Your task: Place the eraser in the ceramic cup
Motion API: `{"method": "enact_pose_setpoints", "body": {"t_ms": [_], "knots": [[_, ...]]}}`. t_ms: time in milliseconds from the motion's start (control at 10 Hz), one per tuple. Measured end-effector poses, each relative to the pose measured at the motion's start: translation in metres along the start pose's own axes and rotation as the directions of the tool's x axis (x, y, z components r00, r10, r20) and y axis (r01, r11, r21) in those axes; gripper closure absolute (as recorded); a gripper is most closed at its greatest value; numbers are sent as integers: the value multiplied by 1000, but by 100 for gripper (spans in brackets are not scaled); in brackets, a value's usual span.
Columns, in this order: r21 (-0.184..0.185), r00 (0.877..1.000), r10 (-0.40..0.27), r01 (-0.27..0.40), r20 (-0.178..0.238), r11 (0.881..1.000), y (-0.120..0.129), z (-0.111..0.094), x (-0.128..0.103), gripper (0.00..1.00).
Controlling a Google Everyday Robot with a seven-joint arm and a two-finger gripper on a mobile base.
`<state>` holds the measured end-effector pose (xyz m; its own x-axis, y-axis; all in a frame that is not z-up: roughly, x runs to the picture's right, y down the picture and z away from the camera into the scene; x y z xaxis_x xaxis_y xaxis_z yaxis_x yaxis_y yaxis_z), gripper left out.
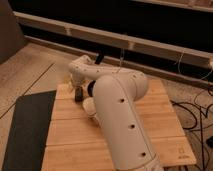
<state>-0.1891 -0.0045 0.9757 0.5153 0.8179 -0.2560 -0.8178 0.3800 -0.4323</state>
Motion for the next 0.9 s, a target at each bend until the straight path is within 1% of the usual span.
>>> {"method": "enact_pose_setpoints", "body": {"t_ms": [400,900], "knots": [[-11,1000,25,-25,-16,1000,-1,11,2,35],[-22,999,29,-30,-46,999,-4,25,0,36]]}}
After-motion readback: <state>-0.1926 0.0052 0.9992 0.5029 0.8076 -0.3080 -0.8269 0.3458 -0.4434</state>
